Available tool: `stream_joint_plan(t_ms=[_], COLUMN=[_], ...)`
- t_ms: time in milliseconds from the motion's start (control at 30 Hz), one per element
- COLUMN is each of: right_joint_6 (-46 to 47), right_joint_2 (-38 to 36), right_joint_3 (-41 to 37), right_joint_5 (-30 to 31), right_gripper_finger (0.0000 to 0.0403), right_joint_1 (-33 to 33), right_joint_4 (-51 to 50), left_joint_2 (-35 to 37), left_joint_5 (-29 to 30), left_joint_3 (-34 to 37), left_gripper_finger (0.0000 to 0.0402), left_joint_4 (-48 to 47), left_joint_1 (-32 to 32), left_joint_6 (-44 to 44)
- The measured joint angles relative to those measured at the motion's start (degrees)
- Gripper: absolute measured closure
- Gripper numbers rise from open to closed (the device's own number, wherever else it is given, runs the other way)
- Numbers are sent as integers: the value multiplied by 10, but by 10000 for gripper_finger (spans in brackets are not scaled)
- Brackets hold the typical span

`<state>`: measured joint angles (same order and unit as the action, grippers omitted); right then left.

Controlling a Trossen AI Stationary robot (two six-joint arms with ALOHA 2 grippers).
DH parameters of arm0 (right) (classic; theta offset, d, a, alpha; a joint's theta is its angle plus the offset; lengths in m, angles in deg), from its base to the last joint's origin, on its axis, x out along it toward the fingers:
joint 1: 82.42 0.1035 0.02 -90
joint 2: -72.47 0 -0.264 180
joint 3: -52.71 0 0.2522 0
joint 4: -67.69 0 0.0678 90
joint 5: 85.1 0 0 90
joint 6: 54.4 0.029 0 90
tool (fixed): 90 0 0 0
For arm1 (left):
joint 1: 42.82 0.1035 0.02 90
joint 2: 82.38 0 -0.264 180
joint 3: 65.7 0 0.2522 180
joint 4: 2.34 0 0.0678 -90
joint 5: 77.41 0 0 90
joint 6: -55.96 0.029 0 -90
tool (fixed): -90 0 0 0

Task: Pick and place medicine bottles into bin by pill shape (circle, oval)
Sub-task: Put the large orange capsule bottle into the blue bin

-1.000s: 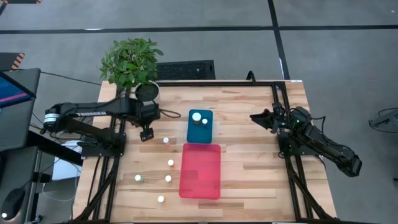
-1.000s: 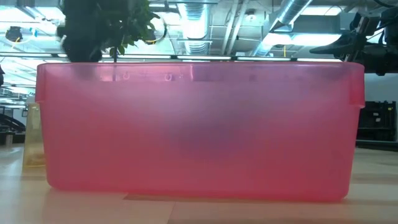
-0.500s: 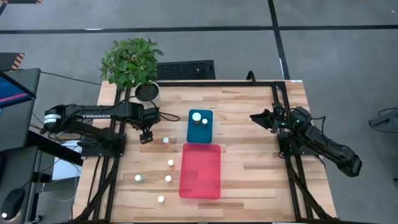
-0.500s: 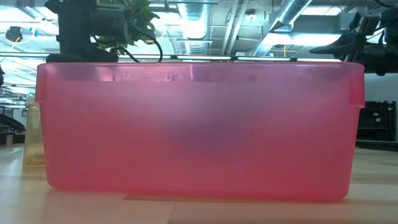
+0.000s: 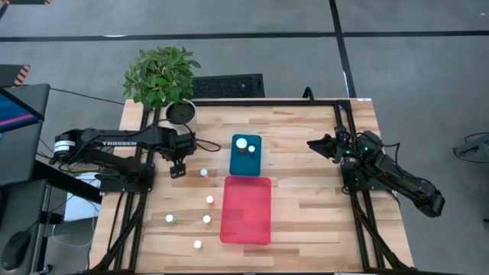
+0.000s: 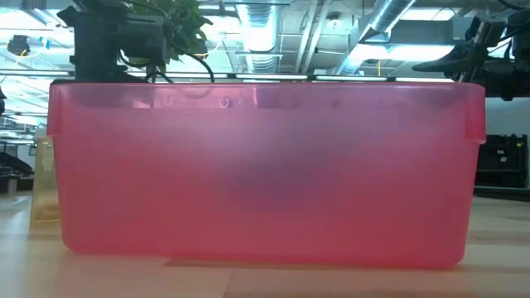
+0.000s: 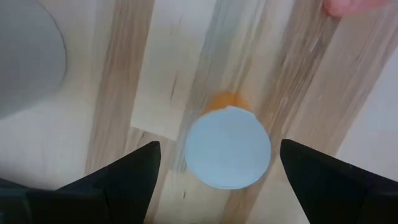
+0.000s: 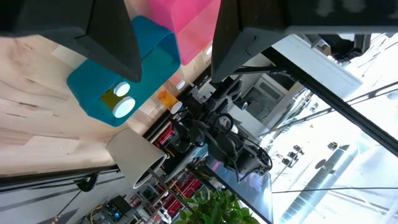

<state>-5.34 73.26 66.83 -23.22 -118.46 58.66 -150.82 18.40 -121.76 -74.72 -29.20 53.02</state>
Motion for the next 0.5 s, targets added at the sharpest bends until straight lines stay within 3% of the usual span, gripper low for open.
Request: stream_joint_plan(t_ms=[500], right_joint_6=[0], right_joint_2=[0], right_joint_3=[0], right_joint_5=[0], right_gripper_finger=[198], right_joint_1=[0], right_joint_4=[0], left_joint_2=[0], left_joint_5=[1], left_joint_3=[0], left_gripper_finger=[77], left_joint_4=[2], left_joint_1=[-1], left_joint_6=[-2])
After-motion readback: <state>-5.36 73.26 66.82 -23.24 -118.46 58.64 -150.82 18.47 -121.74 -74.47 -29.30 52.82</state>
